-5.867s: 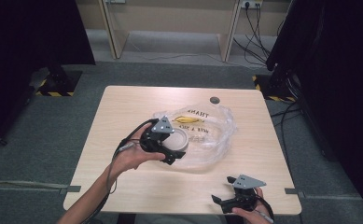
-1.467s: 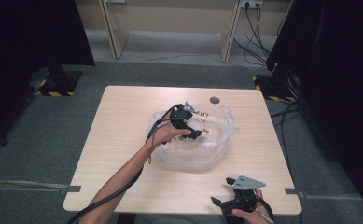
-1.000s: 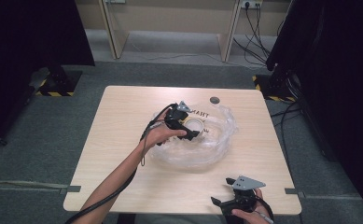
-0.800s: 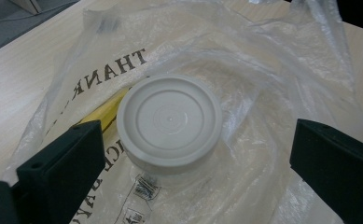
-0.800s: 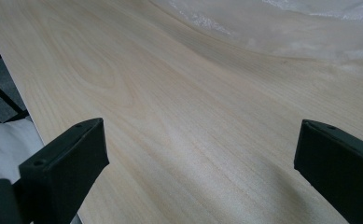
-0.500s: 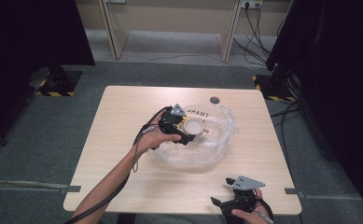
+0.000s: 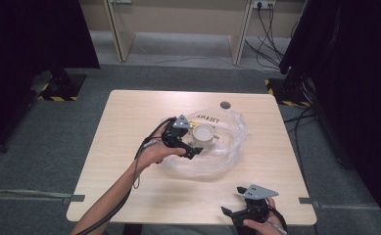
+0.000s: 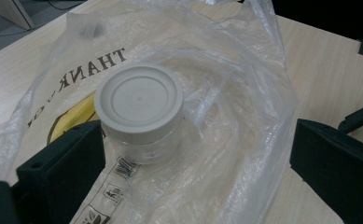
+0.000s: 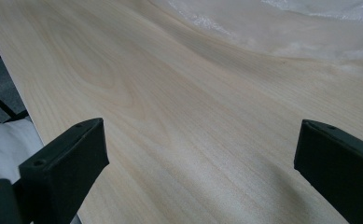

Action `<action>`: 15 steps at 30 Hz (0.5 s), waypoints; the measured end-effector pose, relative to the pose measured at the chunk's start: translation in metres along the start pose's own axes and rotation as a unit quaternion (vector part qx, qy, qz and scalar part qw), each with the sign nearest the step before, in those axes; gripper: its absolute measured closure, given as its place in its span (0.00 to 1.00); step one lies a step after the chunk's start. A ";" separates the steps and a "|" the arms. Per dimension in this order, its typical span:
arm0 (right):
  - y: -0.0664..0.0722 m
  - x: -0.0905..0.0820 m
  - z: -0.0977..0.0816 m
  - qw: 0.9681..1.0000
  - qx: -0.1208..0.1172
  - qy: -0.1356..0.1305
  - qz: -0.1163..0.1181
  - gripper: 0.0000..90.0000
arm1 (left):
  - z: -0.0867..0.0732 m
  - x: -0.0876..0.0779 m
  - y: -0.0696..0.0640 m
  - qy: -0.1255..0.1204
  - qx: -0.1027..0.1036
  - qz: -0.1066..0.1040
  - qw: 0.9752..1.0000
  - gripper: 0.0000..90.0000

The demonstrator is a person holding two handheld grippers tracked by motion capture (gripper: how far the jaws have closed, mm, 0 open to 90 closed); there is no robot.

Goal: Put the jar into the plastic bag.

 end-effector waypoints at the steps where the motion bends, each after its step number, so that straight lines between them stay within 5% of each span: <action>1: 0.000 0.000 0.000 1.000 0.000 0.001 0.000 0.03 | 0.000 0.000 0.000 0.000 0.000 0.000 1.000 0.03; 15: 0.000 0.000 0.000 1.000 -0.001 0.001 0.001 0.03 | -0.014 -0.014 -0.020 -0.013 0.007 -0.009 1.000 0.03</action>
Point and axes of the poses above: each handheld gripper's, and its own axes: x roughly forward along the jaws, z roughly out of its top, y roughly to its left, the point moved 7 cm from there along x, roughly forward along the jaws, and after that the axes turned 14 degrees about x, right-handed, at the moved point
